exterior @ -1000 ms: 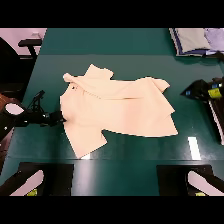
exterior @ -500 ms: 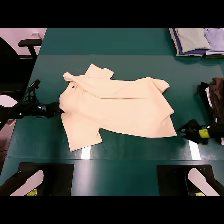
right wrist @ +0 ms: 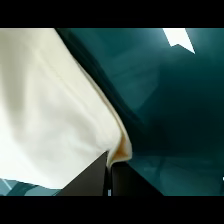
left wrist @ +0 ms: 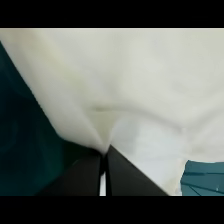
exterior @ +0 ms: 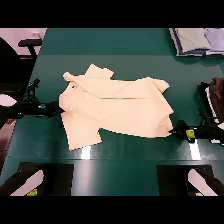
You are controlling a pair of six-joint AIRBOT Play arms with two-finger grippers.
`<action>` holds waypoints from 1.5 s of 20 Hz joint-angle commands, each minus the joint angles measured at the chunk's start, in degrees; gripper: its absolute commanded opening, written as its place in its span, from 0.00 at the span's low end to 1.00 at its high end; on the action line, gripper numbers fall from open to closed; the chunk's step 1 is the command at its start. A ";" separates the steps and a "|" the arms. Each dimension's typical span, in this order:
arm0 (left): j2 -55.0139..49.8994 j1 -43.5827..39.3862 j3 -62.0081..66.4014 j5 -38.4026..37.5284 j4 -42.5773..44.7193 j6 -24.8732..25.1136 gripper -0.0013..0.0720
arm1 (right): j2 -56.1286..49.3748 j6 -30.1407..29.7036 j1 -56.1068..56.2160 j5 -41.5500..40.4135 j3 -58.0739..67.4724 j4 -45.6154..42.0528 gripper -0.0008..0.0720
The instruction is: Fold the shirts.
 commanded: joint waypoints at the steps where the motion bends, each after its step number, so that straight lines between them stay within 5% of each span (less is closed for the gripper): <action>1: 1.64 0.02 3.87 -4.68 0.13 -0.02 0.05 | 2.60 -0.07 4.24 -0.92 5.16 0.94 0.03; 8: 17.51 0.02 38.51 -3.89 0.13 -2.21 0.05 | 16.65 -0.04 5.16 3.54 45.27 -1.22 0.03; 16: 18.45 0.02 81.24 -2.03 8.83 -10.69 0.05 | 12.02 1.88 5.16 21.16 89.77 -17.57 0.03; 20: 16.63 0.02 78.58 -5.77 10.51 -14.01 0.05 | 3.76 4.20 5.16 29.07 100.17 -18.43 0.03; 25: 9.05 0.02 61.42 -15.32 4.92 -13.92 0.05 | -3.65 4.57 9.51 28.30 83.27 -13.18 0.03; 30: -3.96 -2.73 41.68 -14.69 4.79 -10.19 0.05 | -17.59 4.52 15.45 25.20 72.39 -16.39 0.03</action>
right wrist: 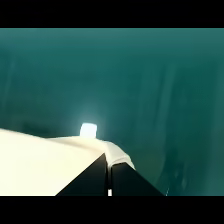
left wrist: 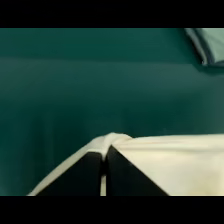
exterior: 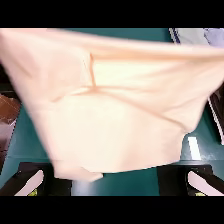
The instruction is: Fold the shirts.
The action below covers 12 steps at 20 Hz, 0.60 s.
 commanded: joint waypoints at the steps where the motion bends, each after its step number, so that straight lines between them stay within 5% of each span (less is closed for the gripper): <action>1: -10.12 -3.41 -12.76 1.49 0.31 3.54 0.05 | -10.03 0.09 3.85 -3.10 -6.19 -4.15 0.03; 6: -29.29 -7.87 -10.86 17.25 3.19 5.09 0.05 | -27.96 0.09 4.13 -7.41 -1.86 -5.20 0.03; 12: -42.25 -7.61 7.28 19.39 3.74 4.70 0.05 | -41.18 0.98 3.63 -9.38 16.79 -4.24 0.03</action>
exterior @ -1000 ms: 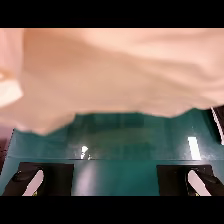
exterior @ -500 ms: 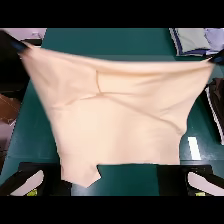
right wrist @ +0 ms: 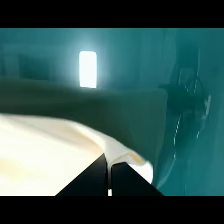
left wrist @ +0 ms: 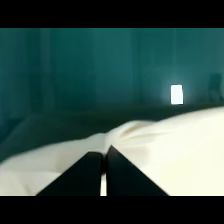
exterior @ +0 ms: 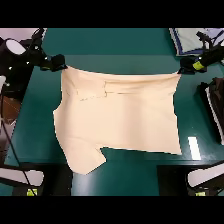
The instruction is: Fold the shirts.
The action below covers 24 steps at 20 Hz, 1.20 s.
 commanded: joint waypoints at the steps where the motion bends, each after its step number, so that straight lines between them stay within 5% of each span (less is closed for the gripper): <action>1: -5.07 -0.20 7.23 3.74 1.64 -0.02 0.05 | -5.62 0.31 -0.07 -2.16 8.66 -0.02 0.03; 5: -5.01 -0.20 10.38 -1.57 4.59 0.00 0.05 | -1.51 -0.17 -0.07 -6.12 2.84 -0.13 0.03; 10: -4.85 -0.22 6.21 -17.66 7.04 1.86 0.05 | 5.20 -1.92 1.22 -6.25 -12.41 -2.10 0.03; 15: -4.68 -0.33 -5.27 -19.30 7.02 -0.33 0.05 | 11.39 -1.92 3.04 -11.15 -28.83 -1.86 0.03; 16: -4.66 -0.33 -7.26 -18.82 7.02 -1.79 0.09 | 11.82 -1.92 3.13 -11.47 -30.47 -1.75 0.03; 17: -4.66 -0.33 -8.59 -18.34 6.99 -2.05 0.48 | 11.98 -1.88 3.48 -11.54 -31.63 -0.85 0.03; 18: -4.66 -0.33 -8.90 -18.40 6.97 -2.12 0.71 | 12.00 -1.88 3.45 -11.91 -32.37 0.22 0.05; 19: -4.26 -0.33 -8.90 -18.51 6.95 -2.14 0.69 | 11.98 -1.88 3.37 -11.63 -32.35 1.31 0.34; 20: -3.26 -0.33 -8.90 -19.12 7.10 -2.01 0.69 | 12.39 -1.90 2.78 -10.54 -32.20 2.93 0.52; 24: 9.33 -0.33 -17.29 -20.20 16.94 -2.19 0.69 | 20.39 -3.04 0.15 -6.49 -34.38 4.11 0.52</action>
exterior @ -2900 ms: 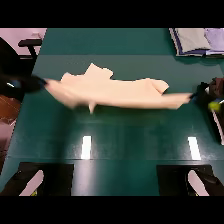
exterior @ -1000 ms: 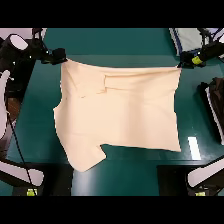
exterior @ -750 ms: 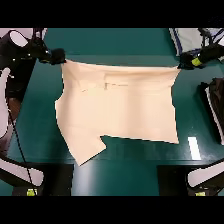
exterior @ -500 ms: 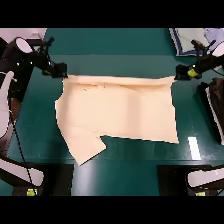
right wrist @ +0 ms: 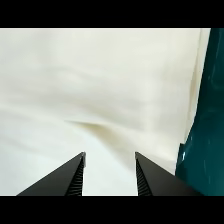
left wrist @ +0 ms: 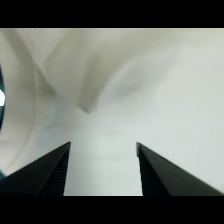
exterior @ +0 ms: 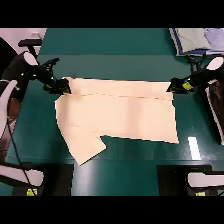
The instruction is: Fold the shirts.
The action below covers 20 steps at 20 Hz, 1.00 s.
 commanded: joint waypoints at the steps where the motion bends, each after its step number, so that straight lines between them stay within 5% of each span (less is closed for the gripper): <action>1: 11.65 -0.02 -10.88 -0.33 7.15 -0.79 0.69 | 7.85 -1.09 -2.21 2.38 -3.89 1.53 0.52; 9: 40.65 -0.02 -50.51 3.06 2.82 -6.49 0.69 | 22.12 -1.11 -4.92 -2.73 -15.26 1.99 0.52; 20: 41.86 -0.02 -59.93 16.61 -13.44 -6.25 0.67 | 22.08 -1.11 -2.40 -0.07 -15.21 1.97 0.52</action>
